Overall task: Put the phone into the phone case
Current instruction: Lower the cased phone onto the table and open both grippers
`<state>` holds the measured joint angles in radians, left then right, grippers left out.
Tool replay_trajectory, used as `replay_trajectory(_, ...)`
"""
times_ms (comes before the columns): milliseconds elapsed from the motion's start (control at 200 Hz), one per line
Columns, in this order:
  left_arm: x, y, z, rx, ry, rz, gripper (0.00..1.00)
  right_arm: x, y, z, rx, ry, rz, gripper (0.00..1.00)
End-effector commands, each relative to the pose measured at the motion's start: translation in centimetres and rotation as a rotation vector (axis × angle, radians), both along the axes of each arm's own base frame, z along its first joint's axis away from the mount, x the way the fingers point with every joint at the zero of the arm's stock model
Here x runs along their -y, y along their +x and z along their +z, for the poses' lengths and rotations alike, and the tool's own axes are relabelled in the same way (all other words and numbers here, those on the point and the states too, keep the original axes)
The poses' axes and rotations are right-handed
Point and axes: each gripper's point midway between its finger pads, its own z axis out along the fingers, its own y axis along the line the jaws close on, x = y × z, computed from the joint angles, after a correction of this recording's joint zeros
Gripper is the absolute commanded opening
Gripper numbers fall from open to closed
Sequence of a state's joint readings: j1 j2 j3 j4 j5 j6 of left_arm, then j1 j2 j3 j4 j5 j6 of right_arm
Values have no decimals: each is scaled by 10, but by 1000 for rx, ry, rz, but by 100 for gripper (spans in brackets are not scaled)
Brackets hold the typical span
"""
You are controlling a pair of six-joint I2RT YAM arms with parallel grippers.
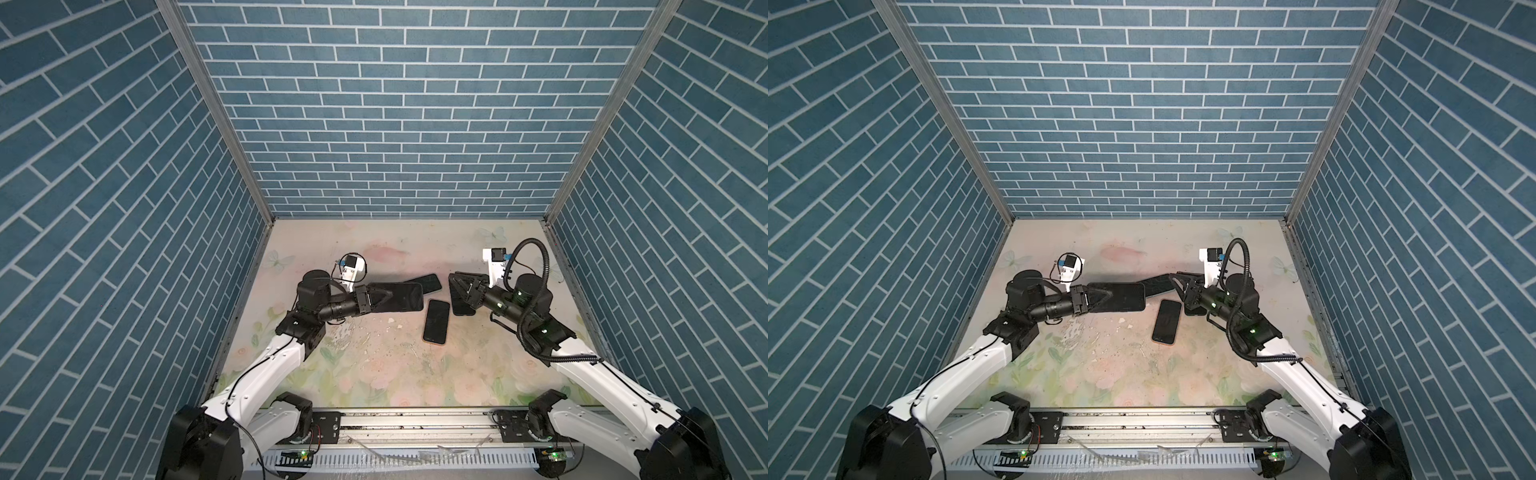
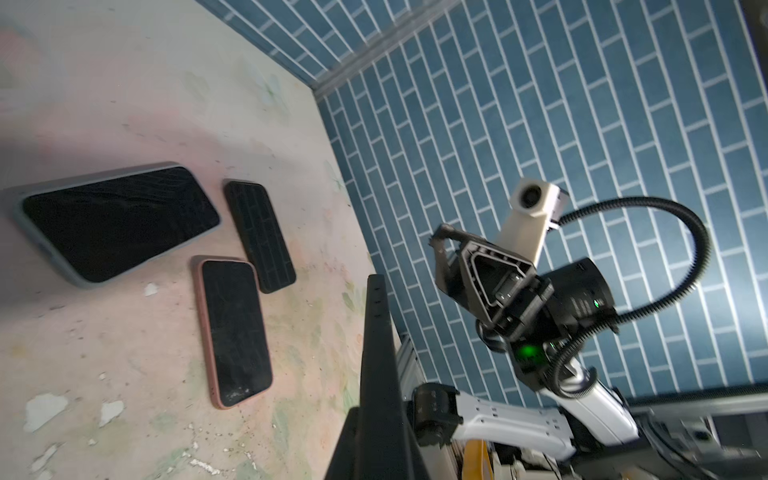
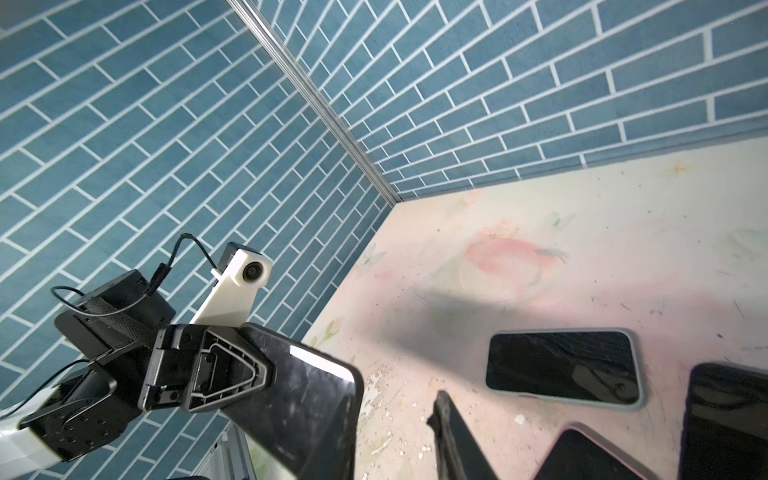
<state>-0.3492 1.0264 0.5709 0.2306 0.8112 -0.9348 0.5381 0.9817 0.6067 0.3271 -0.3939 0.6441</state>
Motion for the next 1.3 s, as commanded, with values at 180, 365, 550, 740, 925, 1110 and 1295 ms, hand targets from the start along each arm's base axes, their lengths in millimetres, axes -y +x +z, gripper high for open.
replay_trajectory(180, -8, 14, -82, -313, 61, 133, 0, 6, 4, -15, -21, -75, -30, 33)
replay_trajectory(365, 3, 11, -107, -356, 137, 22, 0, 8, -1, -18, -31, -89, -23, 33)
replay_trajectory(550, 18, 7, -124, -399, 201, -144, 0, 12, -4, -18, -35, -81, -38, 33)
replay_trajectory(740, 25, 14, -118, -383, 252, -247, 0, 11, -5, -16, -38, -67, -30, 33)
replay_trajectory(925, 32, 12, -128, -439, 292, -396, 0, 12, -8, -16, -38, -58, -24, 33)
replay_trajectory(1110, 29, 19, -148, -509, 340, -420, 0, 16, -13, -15, -28, -56, -29, 33)
replay_trajectory(1295, 25, 33, -163, -529, 375, -388, 13, 20, -19, -15, -20, -53, -37, 33)
